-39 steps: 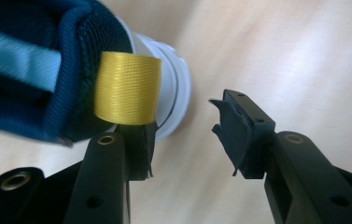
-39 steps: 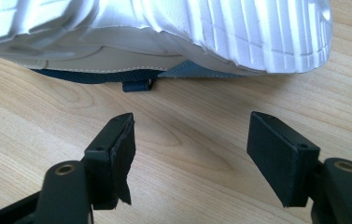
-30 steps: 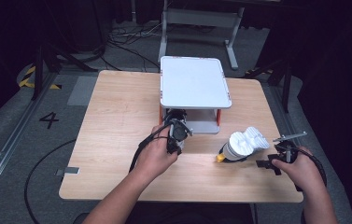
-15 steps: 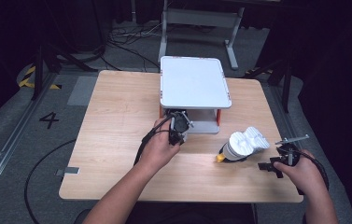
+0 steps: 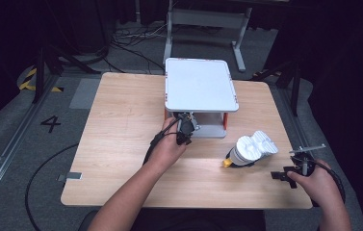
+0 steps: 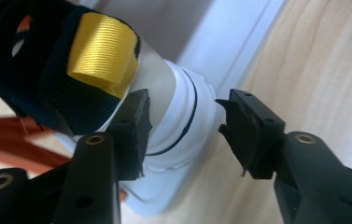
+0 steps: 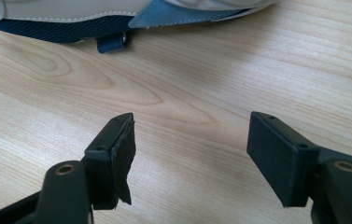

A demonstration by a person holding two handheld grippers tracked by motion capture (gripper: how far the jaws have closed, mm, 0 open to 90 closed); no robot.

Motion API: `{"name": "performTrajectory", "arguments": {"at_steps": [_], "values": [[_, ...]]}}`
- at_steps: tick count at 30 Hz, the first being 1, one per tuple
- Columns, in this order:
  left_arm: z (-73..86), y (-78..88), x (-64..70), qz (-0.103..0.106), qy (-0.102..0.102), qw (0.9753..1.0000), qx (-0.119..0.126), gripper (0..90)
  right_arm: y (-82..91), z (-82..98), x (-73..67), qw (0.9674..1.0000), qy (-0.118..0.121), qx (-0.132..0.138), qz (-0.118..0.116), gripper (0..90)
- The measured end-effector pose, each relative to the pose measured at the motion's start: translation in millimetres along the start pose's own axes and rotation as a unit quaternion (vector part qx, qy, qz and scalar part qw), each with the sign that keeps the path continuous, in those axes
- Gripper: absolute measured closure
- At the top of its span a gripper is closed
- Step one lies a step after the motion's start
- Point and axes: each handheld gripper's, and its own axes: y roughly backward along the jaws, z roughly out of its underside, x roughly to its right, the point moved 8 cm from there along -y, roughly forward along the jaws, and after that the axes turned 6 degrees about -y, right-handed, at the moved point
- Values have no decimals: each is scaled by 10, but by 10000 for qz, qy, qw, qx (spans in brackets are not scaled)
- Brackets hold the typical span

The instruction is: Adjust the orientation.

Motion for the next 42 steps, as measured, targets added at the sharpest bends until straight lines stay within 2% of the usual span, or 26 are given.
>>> {"name": "performTrajectory", "arguments": {"at_steps": [2,4,6,9,11,13,15,18,20,22,24,27,29,31,33,34,35,38,40,42], "values": [[14,-50,-13,-58,-127,9999,-87,480,10,4,-7,10000,20,33,-23,342],[21,-97,-9,-27,-105,9999,-120,481,27,23,-19,10000,11,62,-27,344],[11,-127,-29,-99,-125,9998,-117,480,47,43,-19,10000,-11,79,-35,343],[3,-150,-52,-223,-294,9992,-182,488,86,79,17,9999,-76,136,24,344],[-3,-161,-41,-251,-309,9990,-226,477,101,99,32,9998,-115,142,35,344],[-6,-152,-26,-173,-264,9991,-283,423,118,111,47,9998,-124,160,42,344],[-3,-106,-21,-116,-102,9992,-367,411,133,108,48,9998,-138,174,21,344],[-18,23,-14,19,195,9991,-365,393,142,87,45,9997,-121,209,20,344],[-38,141,9,241,441,9982,-316,387,137,63,40,9997,-93,233,18,345],[-66,287,43,512,701,9960,-188,358,129,34,26,9997,-73,239,-2,351],[-61,415,43,597,884,9940,-225,362,121,-5,4,9996,-19,263,-59,369],[-30,615,3,636,1052,9922,-214,350,121,-98,-32,9990,-7,407,-158,366],[13,781,-36,755,1257,9891,-112,348,133,-169,-55,9984,-35,521,-216,360],[77,896,-69,827,1411,9865,-116,341,140,-218,-69,9977,-54,619,-260,332],[144,977,-105,839,1483,9853,-151,329,139,-238,-79,9975,-11,642,-305,323],[176,1019,-120,887,1551,9838,-108,324,140,-248,-81,9974,1,648,-303,322],[223,1069,-136,947,1704,9808,-76,324,144,-265,-79,9973,18,673,-298,317],[341,1149,-197,980,1956,9758,-19,322,162,-323,-59,9971,31,750,-136,323],[448,1189,-251,927,2076,9738,-75,317,182,-364,-53,9960,231,858,-74,283],[577,1224,-312,900,2188,9715,-174,304,207,-393,-52,9951,335,924,-88,303]]}}
